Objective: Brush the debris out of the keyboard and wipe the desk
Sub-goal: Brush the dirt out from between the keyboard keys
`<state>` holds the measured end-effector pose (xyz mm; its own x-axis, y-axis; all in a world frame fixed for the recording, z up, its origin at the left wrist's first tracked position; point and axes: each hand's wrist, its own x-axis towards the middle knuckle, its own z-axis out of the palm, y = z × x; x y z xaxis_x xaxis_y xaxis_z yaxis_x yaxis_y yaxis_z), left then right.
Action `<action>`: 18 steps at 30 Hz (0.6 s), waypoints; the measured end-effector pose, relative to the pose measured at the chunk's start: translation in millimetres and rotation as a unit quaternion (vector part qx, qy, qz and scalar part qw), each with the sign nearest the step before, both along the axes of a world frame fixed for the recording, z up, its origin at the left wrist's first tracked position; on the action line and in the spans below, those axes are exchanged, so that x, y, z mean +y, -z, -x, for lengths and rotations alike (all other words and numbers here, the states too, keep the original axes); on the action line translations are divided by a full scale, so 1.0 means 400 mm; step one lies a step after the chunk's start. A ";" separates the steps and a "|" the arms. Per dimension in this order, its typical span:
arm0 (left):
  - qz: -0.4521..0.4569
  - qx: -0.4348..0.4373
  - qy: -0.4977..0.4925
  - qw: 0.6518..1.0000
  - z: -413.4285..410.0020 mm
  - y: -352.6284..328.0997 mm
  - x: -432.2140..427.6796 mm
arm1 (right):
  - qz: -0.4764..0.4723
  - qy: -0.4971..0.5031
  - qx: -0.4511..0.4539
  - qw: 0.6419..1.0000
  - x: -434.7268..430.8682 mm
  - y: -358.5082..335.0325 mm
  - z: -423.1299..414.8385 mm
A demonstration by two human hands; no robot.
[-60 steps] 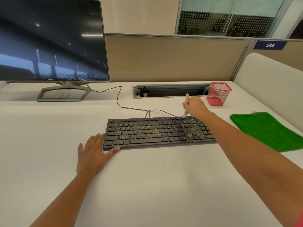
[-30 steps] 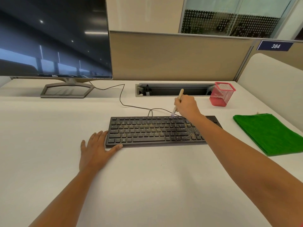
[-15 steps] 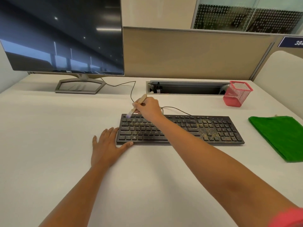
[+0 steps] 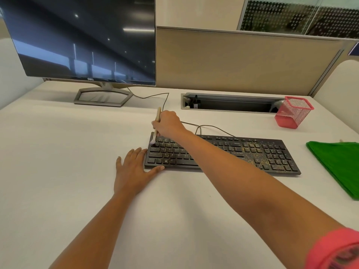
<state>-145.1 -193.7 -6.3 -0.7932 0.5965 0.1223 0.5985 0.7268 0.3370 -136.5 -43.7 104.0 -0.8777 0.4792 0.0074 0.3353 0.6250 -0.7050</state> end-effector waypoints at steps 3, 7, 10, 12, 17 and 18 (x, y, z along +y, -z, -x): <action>-0.003 -0.004 -0.001 1.000 -0.001 -0.001 -0.001 | -0.032 0.007 0.014 0.999 0.005 -0.019 0.005; -0.003 0.001 0.000 1.000 -0.003 -0.005 0.000 | -0.020 -0.004 0.000 1.000 0.015 -0.014 0.004; -0.005 0.001 0.000 1.000 -0.003 -0.004 -0.001 | -0.029 -0.023 -0.041 0.998 0.023 -0.022 0.005; -0.008 0.003 -0.001 1.000 -0.004 -0.005 0.000 | -0.021 -0.012 -0.035 0.999 0.033 -0.031 0.010; -0.004 0.005 -0.002 1.000 -0.003 -0.005 0.000 | 0.029 0.015 0.003 0.999 0.043 -0.022 0.009; -0.005 0.003 -0.001 1.000 -0.003 -0.005 0.000 | 0.028 0.003 -0.013 0.999 0.043 -0.019 0.005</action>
